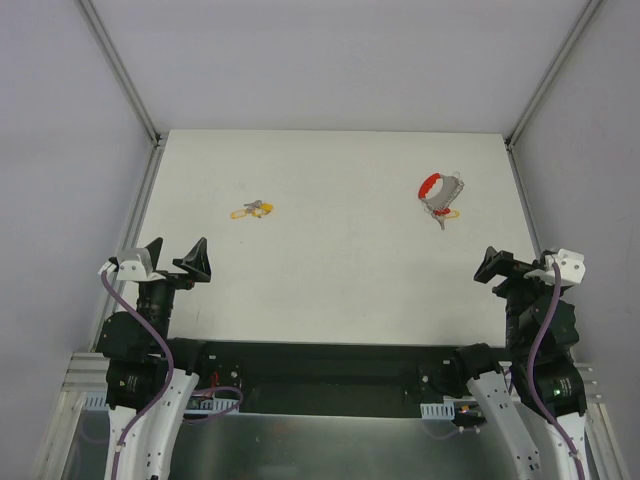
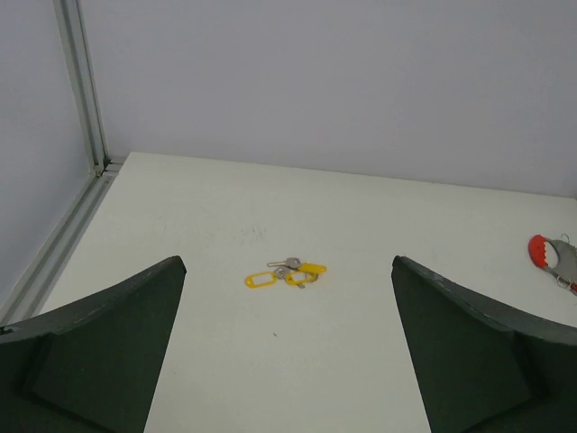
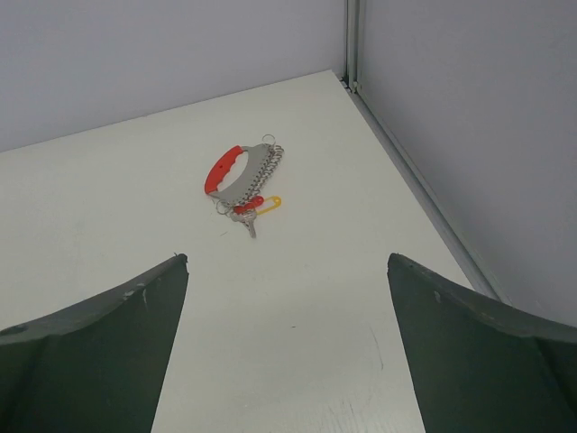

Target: Put the keys on the keyring

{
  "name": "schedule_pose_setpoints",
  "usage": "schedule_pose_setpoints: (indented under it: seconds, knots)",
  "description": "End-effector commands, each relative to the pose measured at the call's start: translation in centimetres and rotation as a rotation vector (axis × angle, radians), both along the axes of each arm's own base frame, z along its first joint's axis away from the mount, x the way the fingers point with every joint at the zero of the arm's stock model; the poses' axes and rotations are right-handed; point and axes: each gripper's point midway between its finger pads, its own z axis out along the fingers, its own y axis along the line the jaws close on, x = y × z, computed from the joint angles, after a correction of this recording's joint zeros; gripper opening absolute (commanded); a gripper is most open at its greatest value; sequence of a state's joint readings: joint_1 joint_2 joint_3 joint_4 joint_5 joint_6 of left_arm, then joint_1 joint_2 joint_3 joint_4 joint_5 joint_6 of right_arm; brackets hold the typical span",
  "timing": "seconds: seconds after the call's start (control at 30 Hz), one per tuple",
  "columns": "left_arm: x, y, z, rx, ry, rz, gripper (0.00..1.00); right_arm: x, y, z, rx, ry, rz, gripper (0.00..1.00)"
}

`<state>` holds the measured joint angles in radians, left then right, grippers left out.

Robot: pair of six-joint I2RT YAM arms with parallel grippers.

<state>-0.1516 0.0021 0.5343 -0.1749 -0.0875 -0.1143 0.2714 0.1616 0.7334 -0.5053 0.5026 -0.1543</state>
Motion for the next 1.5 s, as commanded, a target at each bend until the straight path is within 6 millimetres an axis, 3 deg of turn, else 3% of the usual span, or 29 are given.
schedule_pose_setpoints:
  seconds: [0.0,0.13,0.3,0.5,0.7,0.73,0.83,0.87,0.9,0.93,0.97,1.07,1.1,1.13,1.23,1.3,1.33,1.4,1.47]
  knots:
    - [-2.4,0.5,2.3,-0.017,-0.124,0.008,0.99,-0.1,-0.4,1.6,0.013,-0.051,-0.022,0.96]
    - [-2.6,0.5,2.4,-0.023,-0.124,0.007,0.99,-0.1,-0.9,2.1,0.041,-0.062,-0.061,0.96]
    - [-3.2,0.5,2.1,-0.03,-0.121,-0.002,0.99,1.0,-0.9,1.1,0.076,0.021,-0.103,0.96]
    - [-3.5,0.6,0.9,-0.053,-0.067,0.002,0.99,3.8,1.5,-1.1,0.108,0.197,-0.044,0.96]
    - [-3.6,1.1,0.2,-0.071,-0.034,0.027,0.99,9.1,4.0,-5.9,0.161,0.406,-0.057,0.96]
    - [-3.6,1.2,0.1,-0.071,-0.032,0.031,0.99,10.1,4.2,-7.7,0.161,0.465,-0.07,0.96]
    - [-3.7,1.3,0.0,-0.069,-0.028,0.038,0.99,12.8,4.4,-9.6,0.242,0.51,-0.083,0.97]
    - [-3.7,1.3,0.0,-0.068,-0.026,0.038,0.99,13.9,4.2,-11.9,0.291,0.577,-0.098,0.99]
    - [-3.7,1.3,0.0,-0.068,-0.026,0.038,0.99,15.0,4.0,-12.3,0.316,0.571,-0.104,0.99]
    - [-3.7,1.3,-0.1,-0.068,-0.024,0.038,0.99,16.0,3.8,-12.7,0.33,0.579,-0.113,0.96]
    - [-3.7,1.4,-0.1,-0.067,-0.024,0.04,0.99,16.9,3.4,-14.5,0.34,0.623,-0.132,0.91]
    - [-3.7,1.5,-0.1,-0.064,-0.024,0.048,0.99,19.8,3.0,-15.2,0.373,0.629,-0.135,0.81]
    - [-3.6,1.5,-0.1,-0.064,-0.024,0.05,0.99,20.7,3.0,-17.1,0.382,0.678,-0.144,0.79]
    - [-3.6,1.5,-0.1,-0.063,-0.023,0.05,0.99,22.0,3.1,-16.5,0.391,0.669,-0.13,0.78]
    - [-3.6,1.6,-0.2,-0.061,-0.02,0.052,0.99,24.2,2.7,-18.5,0.371,0.712,-0.137,0.66]
    - [-3.5,1.6,-0.3,-0.059,-0.018,0.054,0.99,25.9,2.3,-17.8,0.369,0.682,-0.146,0.65]
    - [-3.5,1.6,-0.3,-0.061,-0.018,0.054,0.99,26.5,2.2,-19.1,0.371,0.708,-0.154,0.65]
    - [-3.5,1.6,-0.3,-0.056,-0.017,0.055,0.99,27.9,2.1,-19.1,0.385,0.702,-0.148,0.64]
    - [-3.5,1.6,-0.3,-0.056,-0.015,0.056,0.99,28.6,2.5,-21.0,0.409,0.738,-0.147,0.63]
